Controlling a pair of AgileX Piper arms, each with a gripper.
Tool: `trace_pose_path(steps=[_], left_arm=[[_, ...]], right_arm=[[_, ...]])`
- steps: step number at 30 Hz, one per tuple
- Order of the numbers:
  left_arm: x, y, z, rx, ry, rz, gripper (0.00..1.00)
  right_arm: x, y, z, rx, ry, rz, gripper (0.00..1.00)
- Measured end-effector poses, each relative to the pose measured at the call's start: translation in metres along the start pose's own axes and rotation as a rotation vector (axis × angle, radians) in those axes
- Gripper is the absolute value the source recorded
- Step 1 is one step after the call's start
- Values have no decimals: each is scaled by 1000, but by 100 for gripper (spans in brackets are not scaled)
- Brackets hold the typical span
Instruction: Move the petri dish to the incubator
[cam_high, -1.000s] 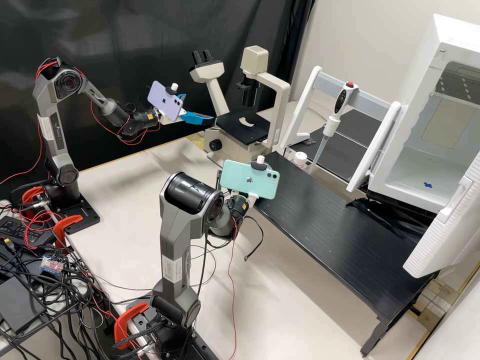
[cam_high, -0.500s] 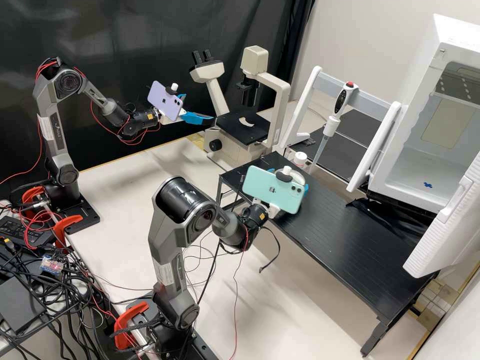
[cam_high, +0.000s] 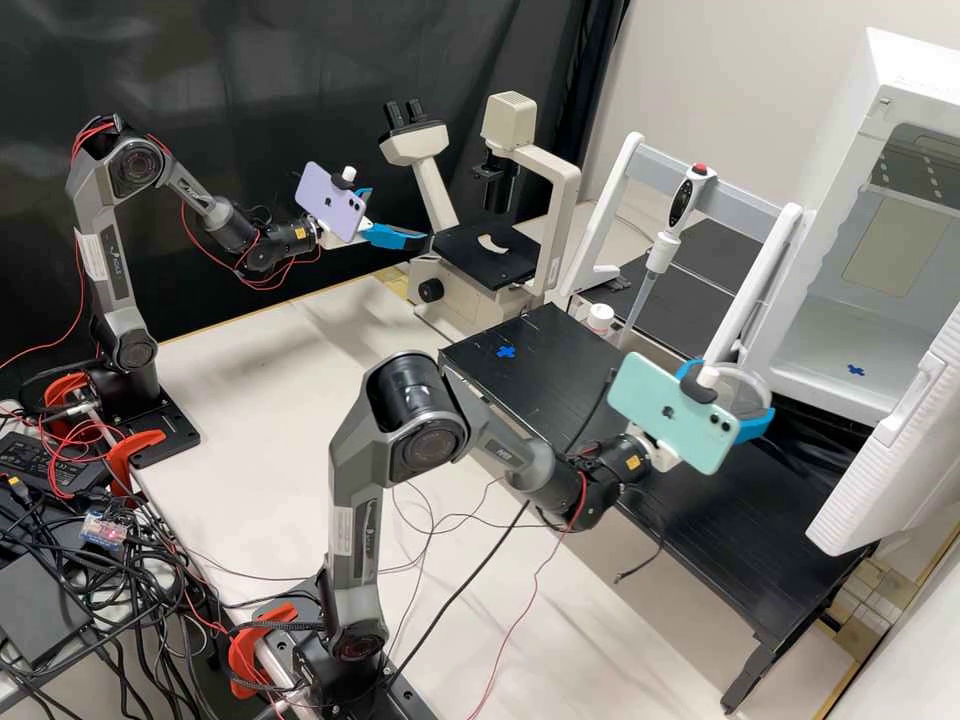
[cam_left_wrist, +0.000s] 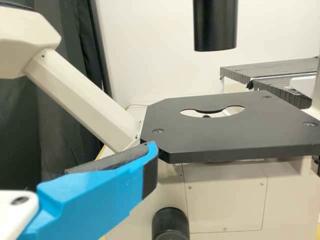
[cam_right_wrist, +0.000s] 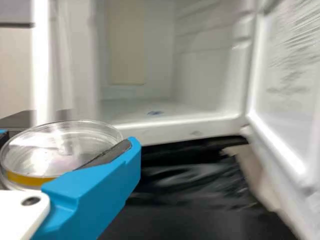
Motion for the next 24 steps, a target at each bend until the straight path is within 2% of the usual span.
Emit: trace_pose_path(steps=[6,14,19,22,24], left_arm=[[0,0,0,0,0,0,100],[0,0,0,0,0,0,100],[0,0,0,0,0,0,100],[0,0,0,0,0,0,100],[0,0,0,0,0,0,100]], right_arm=[[53,29,16,17,-103,62,0],[111,48,36,29,-219,66,0],[143,52,35,38,-238,66,0],[159,53,24,24,-214,68,0],[166,49,19,24,-231,44,0]])
